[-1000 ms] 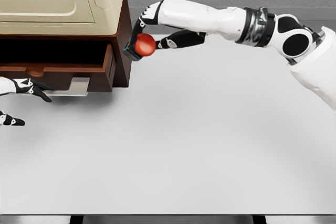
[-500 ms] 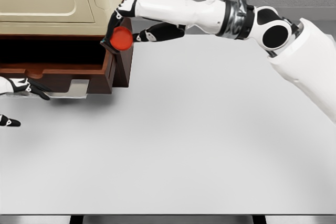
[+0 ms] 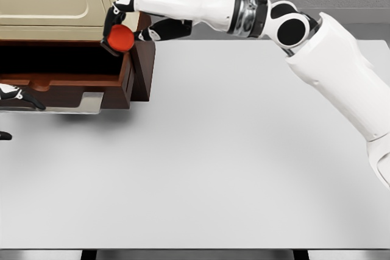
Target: Open the cabinet drawer with left arm, and place a switch into the drawer with right arm
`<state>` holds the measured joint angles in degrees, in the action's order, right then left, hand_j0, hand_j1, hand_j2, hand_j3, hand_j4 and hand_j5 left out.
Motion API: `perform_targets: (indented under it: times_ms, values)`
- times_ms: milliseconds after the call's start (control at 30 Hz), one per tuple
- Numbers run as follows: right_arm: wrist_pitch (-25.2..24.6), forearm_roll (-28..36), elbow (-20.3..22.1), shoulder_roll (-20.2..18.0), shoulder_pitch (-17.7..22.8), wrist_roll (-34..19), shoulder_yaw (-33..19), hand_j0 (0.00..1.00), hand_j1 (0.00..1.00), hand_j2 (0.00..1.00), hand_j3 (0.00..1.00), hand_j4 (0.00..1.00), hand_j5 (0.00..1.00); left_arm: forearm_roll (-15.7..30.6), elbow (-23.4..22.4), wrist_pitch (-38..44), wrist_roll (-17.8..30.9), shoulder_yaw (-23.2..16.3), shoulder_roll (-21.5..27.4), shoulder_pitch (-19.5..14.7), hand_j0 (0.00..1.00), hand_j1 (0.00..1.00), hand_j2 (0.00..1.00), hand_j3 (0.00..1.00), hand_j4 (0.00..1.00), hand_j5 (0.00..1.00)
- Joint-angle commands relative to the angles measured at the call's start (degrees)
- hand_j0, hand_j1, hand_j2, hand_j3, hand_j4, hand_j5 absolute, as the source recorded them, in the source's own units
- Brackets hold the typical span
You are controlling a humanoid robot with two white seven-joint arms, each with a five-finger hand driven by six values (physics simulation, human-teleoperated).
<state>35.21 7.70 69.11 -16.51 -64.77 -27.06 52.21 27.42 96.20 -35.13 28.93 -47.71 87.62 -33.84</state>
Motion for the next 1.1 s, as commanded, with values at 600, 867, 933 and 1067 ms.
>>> perform_targets:
  times_ms: [600, 867, 933, 1067]
  values:
    - [-0.21, 0.57, -8.91, 6.84, -3.34, -0.36, 2.72, 0.55, 0.55, 0.55, 0.55, 0.55, 0.55, 1.85, 4.61, 0.13, -0.01, 1.83, 3.44, 0.00, 0.79, 0.79, 0.79, 0.79, 0.79, 0.79]
    - [-0.21, 0.04, -13.21, 9.39, -3.96, -0.98, 2.90, 0.57, 0.57, 0.57, 0.57, 0.57, 0.57, 1.76, 4.78, 0.13, -0.01, 1.83, 3.35, 0.09, 0.81, 0.81, 0.81, 0.81, 0.81, 0.81]
    - [-0.21, 0.04, -15.50, 10.00, -4.31, -1.41, 2.90, 0.57, 0.57, 0.57, 0.57, 0.57, 0.57, 1.76, 4.78, 0.13, -0.01, 1.83, 3.26, 0.09, 0.82, 0.82, 0.82, 0.82, 0.82, 0.82]
    - [-0.21, -0.22, -16.20, 10.71, -4.84, -1.33, 2.72, 0.66, 0.66, 0.66, 0.66, 0.66, 0.66, 1.76, 4.78, 0.13, -0.01, 1.75, 3.08, 0.18, 0.83, 0.83, 0.83, 0.83, 0.83, 0.83]
